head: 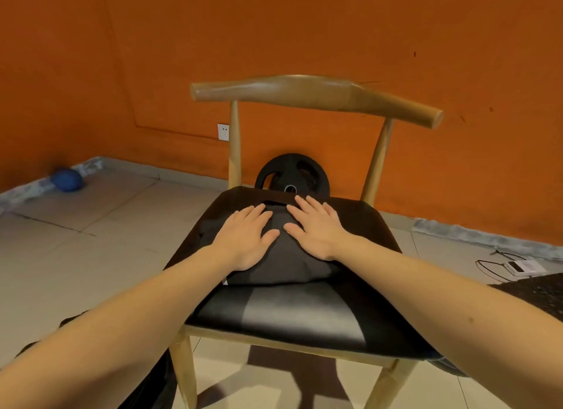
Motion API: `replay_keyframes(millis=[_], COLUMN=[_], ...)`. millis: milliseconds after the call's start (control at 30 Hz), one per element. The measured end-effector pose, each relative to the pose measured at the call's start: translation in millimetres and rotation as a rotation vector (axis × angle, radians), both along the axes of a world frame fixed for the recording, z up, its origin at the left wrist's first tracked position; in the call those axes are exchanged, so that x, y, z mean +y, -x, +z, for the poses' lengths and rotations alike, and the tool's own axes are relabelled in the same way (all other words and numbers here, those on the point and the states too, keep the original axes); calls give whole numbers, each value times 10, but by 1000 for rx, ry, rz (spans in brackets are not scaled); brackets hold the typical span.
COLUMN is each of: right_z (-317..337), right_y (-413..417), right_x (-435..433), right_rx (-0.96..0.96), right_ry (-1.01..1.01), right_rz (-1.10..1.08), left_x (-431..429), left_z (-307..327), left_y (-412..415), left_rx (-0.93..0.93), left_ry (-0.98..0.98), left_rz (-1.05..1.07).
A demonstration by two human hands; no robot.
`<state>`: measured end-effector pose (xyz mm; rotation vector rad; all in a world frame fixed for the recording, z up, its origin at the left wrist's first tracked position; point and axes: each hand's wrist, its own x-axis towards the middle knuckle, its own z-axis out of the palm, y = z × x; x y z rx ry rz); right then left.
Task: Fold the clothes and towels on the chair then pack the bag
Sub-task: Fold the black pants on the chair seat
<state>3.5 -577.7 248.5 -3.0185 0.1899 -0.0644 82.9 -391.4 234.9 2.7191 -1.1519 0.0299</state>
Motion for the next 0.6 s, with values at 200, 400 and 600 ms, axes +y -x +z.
replay_keyframes(millis=[200, 400, 600], right_z=[-150, -41, 353], right_y=[11, -3, 297], right_x=[-16, 36, 15], right_rx=[84, 141, -230], right_ry=[-174, -102, -315], right_rz=[-48, -65, -561], left_x=[-11, -11, 306], left_z=[-131, -20, 258], left_y=[-40, -28, 1], left_rx=[147, 149, -50], left_ry=[7, -64, 38], left_rz=[21, 3, 452])
